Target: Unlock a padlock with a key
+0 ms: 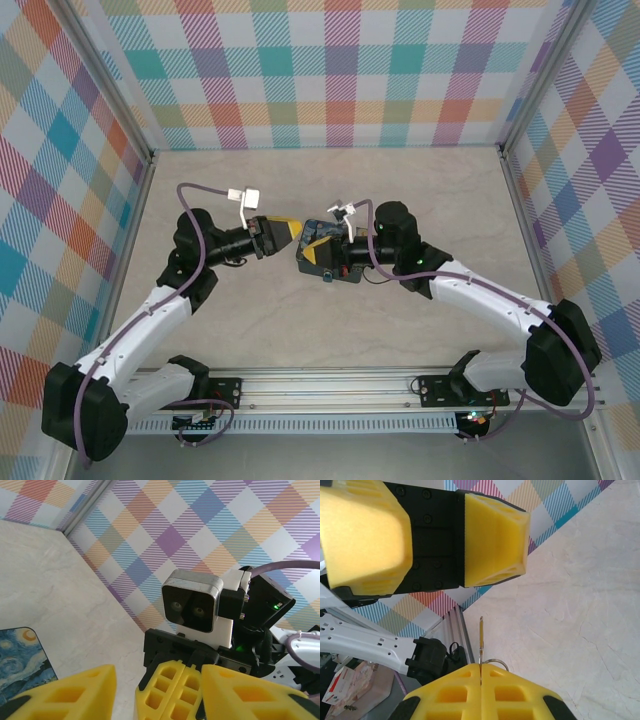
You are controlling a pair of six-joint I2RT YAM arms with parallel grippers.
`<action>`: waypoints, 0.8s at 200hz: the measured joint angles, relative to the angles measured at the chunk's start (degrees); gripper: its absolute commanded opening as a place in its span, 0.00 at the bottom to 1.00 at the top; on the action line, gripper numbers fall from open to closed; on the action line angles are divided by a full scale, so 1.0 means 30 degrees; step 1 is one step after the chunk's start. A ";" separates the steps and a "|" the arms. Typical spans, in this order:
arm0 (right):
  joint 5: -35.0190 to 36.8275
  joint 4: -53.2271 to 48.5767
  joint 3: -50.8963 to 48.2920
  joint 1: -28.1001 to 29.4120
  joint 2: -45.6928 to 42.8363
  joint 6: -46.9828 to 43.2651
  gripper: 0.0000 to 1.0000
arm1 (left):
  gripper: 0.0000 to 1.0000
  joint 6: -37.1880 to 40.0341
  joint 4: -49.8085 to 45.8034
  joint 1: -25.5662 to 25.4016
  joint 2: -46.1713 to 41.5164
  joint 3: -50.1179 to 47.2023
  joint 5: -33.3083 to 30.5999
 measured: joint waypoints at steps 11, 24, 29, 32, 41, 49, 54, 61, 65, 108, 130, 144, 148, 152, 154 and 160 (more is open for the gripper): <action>0.0015 0.0102 0.0000 0.0000 0.0007 0.0007 0.05 | 0.43 0.0044 -0.0007 -0.0051 0.0109 0.0029 0.0160; 0.0029 0.0291 0.0000 0.0000 0.0007 0.0015 0.05 | 0.43 0.0175 -0.0015 -0.0102 0.0204 0.0029 0.0335; 0.0029 0.0372 0.0000 -0.0007 0.0000 0.0015 0.05 | 0.43 0.0255 -0.0015 -0.0124 0.0233 0.0036 0.0364; 0.0029 0.0423 0.0000 -0.0007 0.0000 0.0022 0.05 | 0.43 0.0255 -0.0015 -0.0146 0.0255 0.0036 0.0415; 0.0044 0.0561 0.0000 -0.0007 0.0000 0.0073 0.05 | 0.43 0.0335 -0.0015 -0.0168 0.0313 0.0036 0.0495; 0.0080 0.0699 0.0000 -0.0022 0.0000 0.0087 0.05 | 0.42 0.0386 -0.0015 -0.0182 0.0379 0.0036 0.0561; 0.0117 0.0765 0.0000 -0.0022 0.0000 0.0095 0.05 | 0.42 0.0393 -0.0022 -0.0182 0.0408 0.0036 0.0619; 0.0168 0.0845 0.0000 -0.0022 0.0000 0.0095 0.05 | 0.40 0.0437 -0.0022 -0.0189 0.0430 0.0044 0.0670; 0.0182 0.0860 0.0000 -0.0029 0.0000 0.0095 0.05 | 0.39 0.0466 -0.0022 -0.0211 0.0444 0.0044 0.0692; 0.0488 0.0882 0.0000 -0.0131 0.0007 0.0197 0.05 | 0.27 0.0867 -0.0095 -0.0401 0.0444 0.0044 0.0867; 0.0619 0.1137 0.0000 -0.0153 0.0007 0.0328 0.05 | 0.24 0.0976 -0.0146 -0.0415 0.0466 0.0044 0.0925; 0.0648 0.1297 0.0000 -0.0233 0.0007 0.0393 0.05 | 0.20 0.1035 -0.0160 -0.0423 0.0481 0.0044 0.0940; 0.0656 0.1326 0.0000 -0.0240 0.0007 0.0415 0.05 | 0.18 0.1107 -0.0160 -0.0430 0.0481 0.0044 0.0925; 0.0663 0.1355 0.0000 -0.0240 0.0007 0.0452 0.05 | 0.17 0.1144 -0.0182 -0.0430 0.0488 0.0044 0.0911; 0.0663 0.1362 0.0000 -0.0240 0.0007 0.0452 0.05 | 0.16 0.1195 -0.0175 -0.0430 0.0495 0.0044 0.0911; 0.0663 0.1413 0.0000 -0.0248 0.0007 0.0525 0.05 | 0.14 0.1275 -0.0197 -0.0430 0.0503 0.0058 0.0896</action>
